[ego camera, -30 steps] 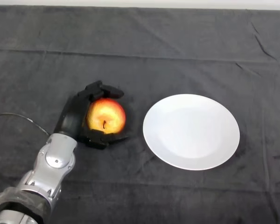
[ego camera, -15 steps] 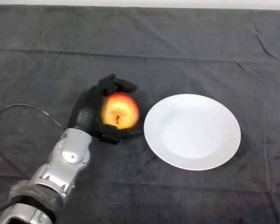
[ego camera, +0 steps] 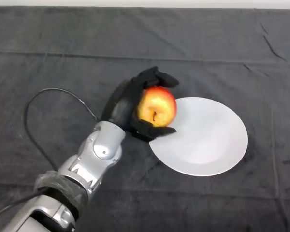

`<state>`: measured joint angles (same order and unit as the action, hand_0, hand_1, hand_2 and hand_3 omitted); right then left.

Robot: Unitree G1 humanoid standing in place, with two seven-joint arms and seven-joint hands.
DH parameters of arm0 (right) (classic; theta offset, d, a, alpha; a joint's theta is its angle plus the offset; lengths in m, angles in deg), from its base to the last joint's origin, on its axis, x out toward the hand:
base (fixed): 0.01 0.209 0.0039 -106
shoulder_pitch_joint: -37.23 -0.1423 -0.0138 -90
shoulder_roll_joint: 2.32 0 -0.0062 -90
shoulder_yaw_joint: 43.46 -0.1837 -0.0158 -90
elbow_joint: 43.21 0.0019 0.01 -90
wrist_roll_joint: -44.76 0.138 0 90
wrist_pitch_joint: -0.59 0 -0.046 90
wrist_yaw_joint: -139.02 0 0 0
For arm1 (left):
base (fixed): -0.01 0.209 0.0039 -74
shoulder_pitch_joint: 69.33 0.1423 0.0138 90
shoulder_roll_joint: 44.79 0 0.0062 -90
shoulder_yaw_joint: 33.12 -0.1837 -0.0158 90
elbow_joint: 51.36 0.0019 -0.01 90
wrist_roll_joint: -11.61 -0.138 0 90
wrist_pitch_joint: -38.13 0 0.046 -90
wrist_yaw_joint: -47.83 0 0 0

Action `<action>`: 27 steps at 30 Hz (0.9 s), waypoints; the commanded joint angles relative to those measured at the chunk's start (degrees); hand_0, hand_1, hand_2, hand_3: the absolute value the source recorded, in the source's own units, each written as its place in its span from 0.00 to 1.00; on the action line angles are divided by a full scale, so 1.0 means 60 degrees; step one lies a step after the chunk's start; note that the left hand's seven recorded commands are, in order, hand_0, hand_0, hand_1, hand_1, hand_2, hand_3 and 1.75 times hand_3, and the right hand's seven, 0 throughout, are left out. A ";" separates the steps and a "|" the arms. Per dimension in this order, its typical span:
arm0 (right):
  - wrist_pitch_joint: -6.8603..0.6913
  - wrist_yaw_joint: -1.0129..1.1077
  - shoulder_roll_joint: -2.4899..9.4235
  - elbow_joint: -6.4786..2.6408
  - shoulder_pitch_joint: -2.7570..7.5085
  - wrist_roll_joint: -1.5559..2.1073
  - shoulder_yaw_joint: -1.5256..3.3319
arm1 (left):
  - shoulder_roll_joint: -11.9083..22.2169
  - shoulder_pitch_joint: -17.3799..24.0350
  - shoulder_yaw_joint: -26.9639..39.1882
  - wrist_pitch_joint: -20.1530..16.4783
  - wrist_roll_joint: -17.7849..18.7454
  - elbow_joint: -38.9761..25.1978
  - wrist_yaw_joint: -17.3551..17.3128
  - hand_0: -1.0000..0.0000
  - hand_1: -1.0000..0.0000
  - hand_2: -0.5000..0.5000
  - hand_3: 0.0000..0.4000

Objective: Move the apple to the plate

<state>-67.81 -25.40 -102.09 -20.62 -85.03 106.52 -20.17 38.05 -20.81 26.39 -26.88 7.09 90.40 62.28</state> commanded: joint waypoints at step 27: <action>0.0109 0.0074 -0.0052 0.0233 -0.0287 0.0205 -0.0116 | -0.0249 -0.0967 -0.2909 0.0496 0.1973 0.0925 -0.0127 0.05 0.00 0.53 1.00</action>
<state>-67.81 -25.40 -102.09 -20.62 -85.03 106.52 -20.17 36.44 -21.95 9.92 -24.99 18.10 93.88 61.89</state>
